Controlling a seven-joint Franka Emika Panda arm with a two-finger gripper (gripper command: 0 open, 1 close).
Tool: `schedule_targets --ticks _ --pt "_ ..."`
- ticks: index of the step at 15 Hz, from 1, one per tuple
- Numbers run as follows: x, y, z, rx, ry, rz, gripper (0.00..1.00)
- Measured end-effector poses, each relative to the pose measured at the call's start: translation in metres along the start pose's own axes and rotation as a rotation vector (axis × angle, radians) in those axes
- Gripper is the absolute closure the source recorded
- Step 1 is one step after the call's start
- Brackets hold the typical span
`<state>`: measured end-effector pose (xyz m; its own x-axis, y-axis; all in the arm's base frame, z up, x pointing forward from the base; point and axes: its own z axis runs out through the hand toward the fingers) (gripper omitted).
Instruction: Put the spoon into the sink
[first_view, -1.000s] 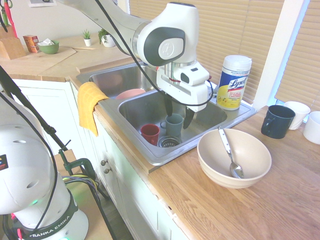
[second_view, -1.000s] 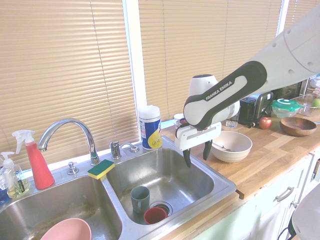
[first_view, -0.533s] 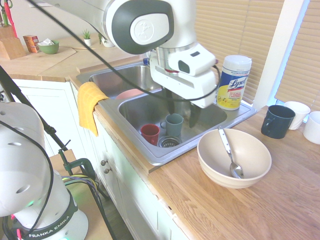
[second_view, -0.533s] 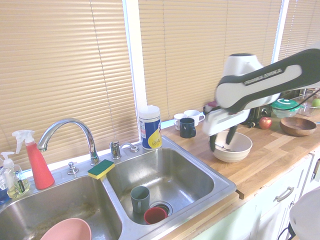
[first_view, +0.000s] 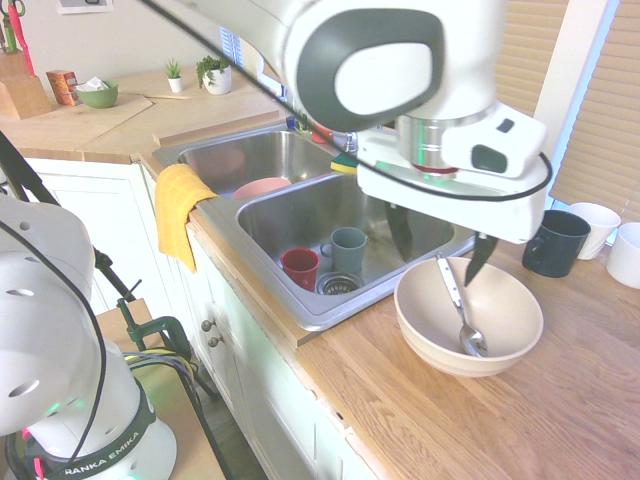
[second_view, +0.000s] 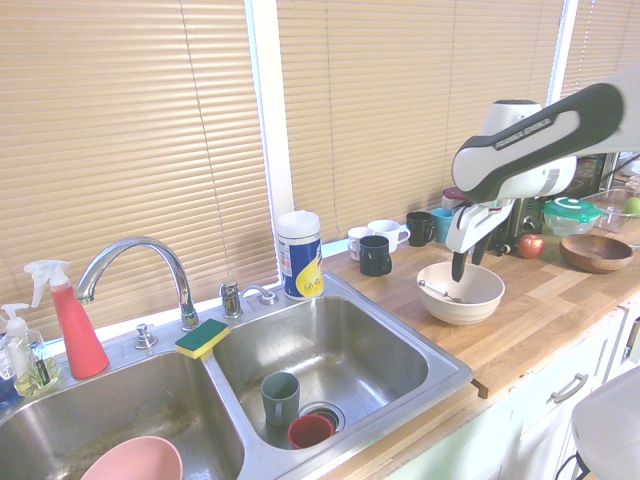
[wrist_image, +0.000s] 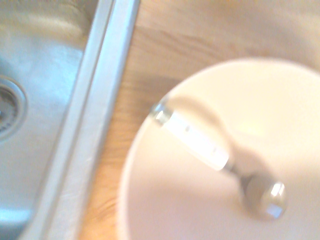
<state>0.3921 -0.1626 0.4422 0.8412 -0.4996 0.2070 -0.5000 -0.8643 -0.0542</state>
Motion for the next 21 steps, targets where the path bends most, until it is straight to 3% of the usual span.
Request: schedule_targets --ticks 4,8,9,21 --pt "0.025 -0.007 0.032 -0.021 -0.016 -0.114 0.00" --pt "0.032 -0.017 0.066 -0.032 -0.041 -0.162 0.00" --pt "0.032 -0.020 0.072 -0.033 -0.044 -0.170 1.00" --pt "0.036 -0.020 0.103 -0.015 -0.047 -0.237 1.00"
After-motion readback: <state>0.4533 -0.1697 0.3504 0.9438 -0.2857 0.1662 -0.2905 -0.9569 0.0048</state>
